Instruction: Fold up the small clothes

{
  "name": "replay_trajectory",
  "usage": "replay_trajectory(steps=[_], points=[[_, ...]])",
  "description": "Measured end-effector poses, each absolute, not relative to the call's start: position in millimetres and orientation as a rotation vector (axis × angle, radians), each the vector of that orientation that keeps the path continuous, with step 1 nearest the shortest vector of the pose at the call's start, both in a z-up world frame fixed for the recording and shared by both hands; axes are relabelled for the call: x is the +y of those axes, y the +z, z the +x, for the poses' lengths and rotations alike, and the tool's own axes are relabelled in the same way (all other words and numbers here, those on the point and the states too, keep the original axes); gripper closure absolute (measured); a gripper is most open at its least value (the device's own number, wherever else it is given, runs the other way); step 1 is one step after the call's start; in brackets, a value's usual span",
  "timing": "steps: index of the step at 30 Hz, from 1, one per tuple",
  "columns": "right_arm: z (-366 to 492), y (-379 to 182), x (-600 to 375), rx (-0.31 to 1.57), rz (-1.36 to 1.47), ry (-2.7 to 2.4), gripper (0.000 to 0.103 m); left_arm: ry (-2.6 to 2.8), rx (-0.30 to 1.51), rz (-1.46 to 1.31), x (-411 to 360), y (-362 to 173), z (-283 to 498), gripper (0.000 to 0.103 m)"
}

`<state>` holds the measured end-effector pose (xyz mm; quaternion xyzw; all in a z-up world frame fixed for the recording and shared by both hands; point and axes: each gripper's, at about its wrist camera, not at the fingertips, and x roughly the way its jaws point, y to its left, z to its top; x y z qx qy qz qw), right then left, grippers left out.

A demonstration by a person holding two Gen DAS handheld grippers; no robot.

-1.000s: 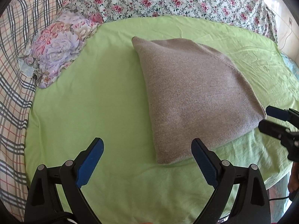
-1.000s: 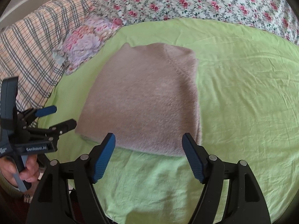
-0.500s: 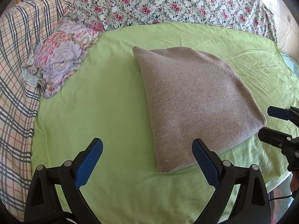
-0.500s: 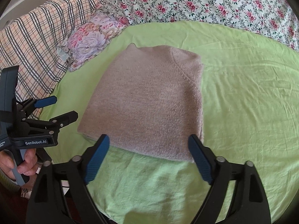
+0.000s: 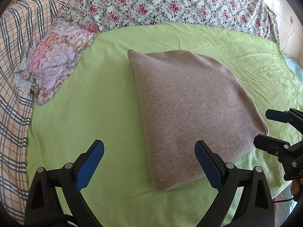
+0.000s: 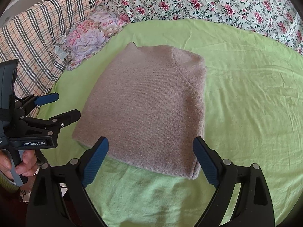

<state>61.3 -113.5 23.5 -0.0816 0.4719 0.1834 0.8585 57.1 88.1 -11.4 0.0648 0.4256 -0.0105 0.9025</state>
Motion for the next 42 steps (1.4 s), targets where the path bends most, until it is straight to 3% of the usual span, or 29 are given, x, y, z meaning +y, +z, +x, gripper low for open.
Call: replay_trajectory(steps=[42], points=[[87.1, 27.0, -103.9, 0.976, -0.157, 0.418, 0.012, -0.021, 0.873, 0.115, 83.1, -8.0, 79.2, 0.006]])
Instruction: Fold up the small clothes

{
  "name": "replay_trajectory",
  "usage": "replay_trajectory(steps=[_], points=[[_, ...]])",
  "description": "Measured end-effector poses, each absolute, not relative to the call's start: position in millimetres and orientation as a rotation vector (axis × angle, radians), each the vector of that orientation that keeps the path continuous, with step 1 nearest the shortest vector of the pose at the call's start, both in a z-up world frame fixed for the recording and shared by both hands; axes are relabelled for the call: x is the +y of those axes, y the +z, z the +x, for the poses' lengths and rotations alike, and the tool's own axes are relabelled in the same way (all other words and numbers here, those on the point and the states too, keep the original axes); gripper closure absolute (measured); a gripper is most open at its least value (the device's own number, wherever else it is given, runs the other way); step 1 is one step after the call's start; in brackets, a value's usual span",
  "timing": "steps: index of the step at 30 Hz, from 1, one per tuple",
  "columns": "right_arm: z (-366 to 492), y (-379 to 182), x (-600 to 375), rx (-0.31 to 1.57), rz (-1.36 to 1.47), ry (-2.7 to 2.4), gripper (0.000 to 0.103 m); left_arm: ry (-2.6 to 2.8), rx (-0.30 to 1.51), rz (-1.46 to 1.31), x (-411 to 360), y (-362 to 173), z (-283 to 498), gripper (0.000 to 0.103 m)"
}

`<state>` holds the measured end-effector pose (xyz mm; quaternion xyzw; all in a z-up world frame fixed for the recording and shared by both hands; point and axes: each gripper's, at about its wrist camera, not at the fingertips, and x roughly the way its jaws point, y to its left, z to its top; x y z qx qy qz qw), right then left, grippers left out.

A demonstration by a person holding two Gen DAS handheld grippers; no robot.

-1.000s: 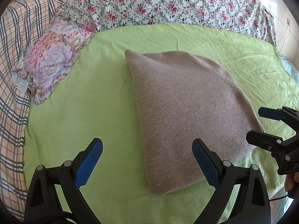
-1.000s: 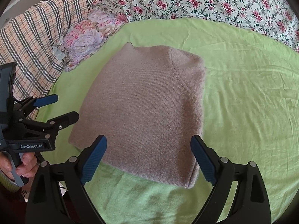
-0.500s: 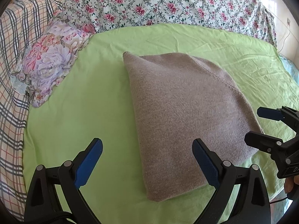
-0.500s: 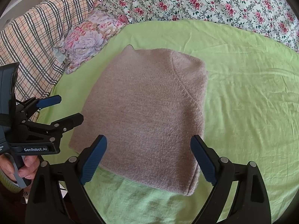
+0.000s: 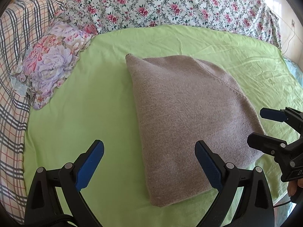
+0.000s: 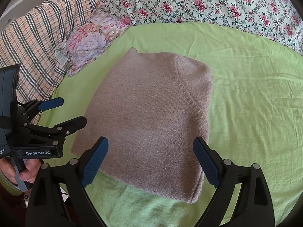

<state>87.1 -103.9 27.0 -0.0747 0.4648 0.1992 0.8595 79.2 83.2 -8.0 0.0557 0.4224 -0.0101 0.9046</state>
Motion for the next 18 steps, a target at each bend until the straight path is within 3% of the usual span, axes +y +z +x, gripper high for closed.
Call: replay_trajectory(steps=[18], points=[[89.8, 32.1, -107.1, 0.966, -0.141, 0.420, 0.012, -0.008, 0.861, 0.109, 79.3, -3.6, 78.8, 0.006]])
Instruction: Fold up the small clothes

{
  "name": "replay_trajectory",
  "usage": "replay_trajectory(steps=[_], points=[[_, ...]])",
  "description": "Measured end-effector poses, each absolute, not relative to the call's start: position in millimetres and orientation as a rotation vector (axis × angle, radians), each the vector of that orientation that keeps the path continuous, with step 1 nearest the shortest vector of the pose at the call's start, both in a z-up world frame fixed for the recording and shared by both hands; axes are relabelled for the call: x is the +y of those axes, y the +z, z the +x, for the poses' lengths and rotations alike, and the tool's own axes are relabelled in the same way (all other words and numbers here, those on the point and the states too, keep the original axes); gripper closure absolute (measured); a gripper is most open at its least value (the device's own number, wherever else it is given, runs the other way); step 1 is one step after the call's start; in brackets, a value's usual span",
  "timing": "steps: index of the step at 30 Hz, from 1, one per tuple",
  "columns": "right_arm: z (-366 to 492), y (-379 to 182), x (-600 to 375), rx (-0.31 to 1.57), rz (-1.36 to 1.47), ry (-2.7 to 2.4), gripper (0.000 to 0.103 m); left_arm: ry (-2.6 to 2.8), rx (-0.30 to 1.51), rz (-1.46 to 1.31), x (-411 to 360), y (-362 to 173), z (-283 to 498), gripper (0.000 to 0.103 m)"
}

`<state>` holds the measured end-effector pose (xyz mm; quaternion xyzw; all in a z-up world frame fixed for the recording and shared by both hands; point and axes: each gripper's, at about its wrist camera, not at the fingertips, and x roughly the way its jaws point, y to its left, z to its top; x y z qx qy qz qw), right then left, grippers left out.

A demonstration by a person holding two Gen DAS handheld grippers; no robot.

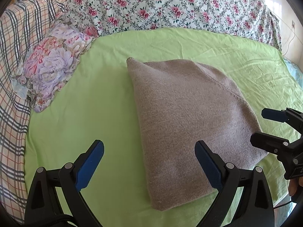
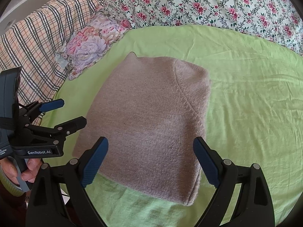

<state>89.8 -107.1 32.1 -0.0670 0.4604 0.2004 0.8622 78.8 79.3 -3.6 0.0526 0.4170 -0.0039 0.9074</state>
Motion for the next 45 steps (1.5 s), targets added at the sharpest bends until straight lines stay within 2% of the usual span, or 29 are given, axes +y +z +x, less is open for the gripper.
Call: replay_trajectory(steps=[45], points=[[107.5, 32.8, -113.4, 0.965, -0.147, 0.415, 0.012, -0.025, 0.893, 0.131, 75.8, -8.7, 99.1, 0.006]])
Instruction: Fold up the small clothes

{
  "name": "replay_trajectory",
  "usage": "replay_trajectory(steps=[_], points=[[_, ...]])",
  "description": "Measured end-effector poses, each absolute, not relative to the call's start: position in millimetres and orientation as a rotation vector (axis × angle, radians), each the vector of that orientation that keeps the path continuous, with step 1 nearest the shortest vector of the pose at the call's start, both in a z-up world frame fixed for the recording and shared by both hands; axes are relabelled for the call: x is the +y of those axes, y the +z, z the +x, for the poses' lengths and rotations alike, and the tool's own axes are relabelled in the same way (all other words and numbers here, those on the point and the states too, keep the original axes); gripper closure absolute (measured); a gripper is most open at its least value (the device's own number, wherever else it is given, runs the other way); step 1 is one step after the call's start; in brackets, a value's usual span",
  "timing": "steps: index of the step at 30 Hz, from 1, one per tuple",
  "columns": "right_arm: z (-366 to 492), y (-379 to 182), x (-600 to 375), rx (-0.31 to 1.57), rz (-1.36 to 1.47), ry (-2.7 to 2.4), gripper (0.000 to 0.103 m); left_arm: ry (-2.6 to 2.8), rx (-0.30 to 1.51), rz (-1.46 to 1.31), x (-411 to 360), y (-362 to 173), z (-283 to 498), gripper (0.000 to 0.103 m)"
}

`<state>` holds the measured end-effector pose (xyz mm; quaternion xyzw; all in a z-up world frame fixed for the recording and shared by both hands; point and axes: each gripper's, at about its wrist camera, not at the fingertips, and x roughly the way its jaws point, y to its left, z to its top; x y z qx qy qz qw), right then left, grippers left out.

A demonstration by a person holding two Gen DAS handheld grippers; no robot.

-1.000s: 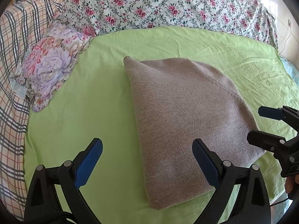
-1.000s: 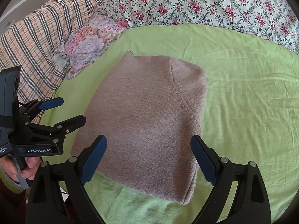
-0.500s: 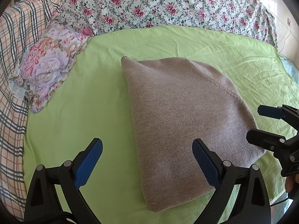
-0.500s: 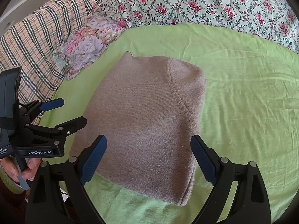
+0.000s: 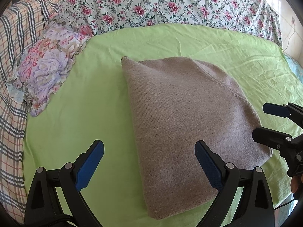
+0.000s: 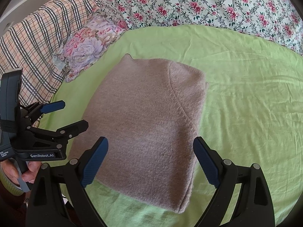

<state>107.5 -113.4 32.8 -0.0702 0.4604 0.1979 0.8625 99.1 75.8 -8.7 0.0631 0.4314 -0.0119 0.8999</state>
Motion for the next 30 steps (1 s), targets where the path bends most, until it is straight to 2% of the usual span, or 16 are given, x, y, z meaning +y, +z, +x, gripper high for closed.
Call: replay_trajectory(steps=[30], points=[[122.2, 29.4, -116.3, 0.967, -0.114, 0.404, 0.012, 0.025, 0.847, 0.129, 77.4, 5.4, 98.0, 0.006]])
